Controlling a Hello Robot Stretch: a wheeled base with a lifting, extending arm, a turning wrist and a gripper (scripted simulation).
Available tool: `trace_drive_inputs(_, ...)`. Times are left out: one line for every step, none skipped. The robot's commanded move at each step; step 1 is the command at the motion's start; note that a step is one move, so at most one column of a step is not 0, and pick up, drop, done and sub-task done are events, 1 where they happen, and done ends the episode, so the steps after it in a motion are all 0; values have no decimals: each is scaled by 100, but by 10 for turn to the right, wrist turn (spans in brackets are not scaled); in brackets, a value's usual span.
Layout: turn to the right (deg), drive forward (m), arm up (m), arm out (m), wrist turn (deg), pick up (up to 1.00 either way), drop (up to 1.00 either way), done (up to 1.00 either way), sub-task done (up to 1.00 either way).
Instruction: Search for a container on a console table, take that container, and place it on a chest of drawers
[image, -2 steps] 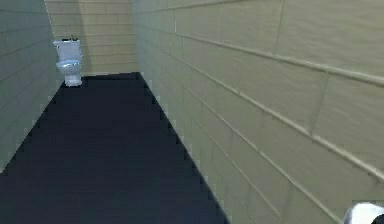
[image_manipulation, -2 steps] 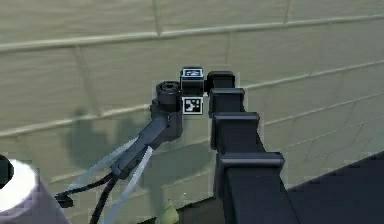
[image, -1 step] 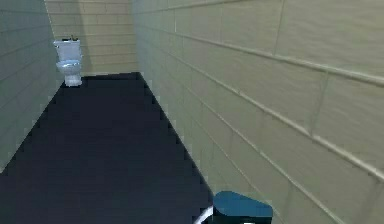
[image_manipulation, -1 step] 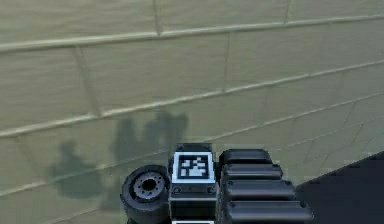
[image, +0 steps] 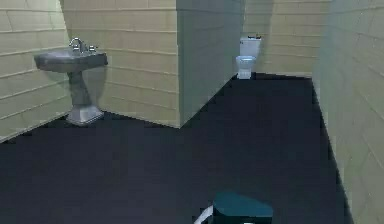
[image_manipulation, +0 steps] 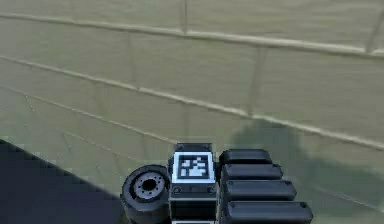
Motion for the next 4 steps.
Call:
trace_drive_inputs(-450,0,0,0,0,0,0,0,0)
trace_drive_inputs(-180,0,0,0,0,0,0,0,0)
trace_drive_inputs(0,10,0,0,0,0,0,0,0)
trace_drive_inputs(-60,0,0,0,0,0,0,0,0)
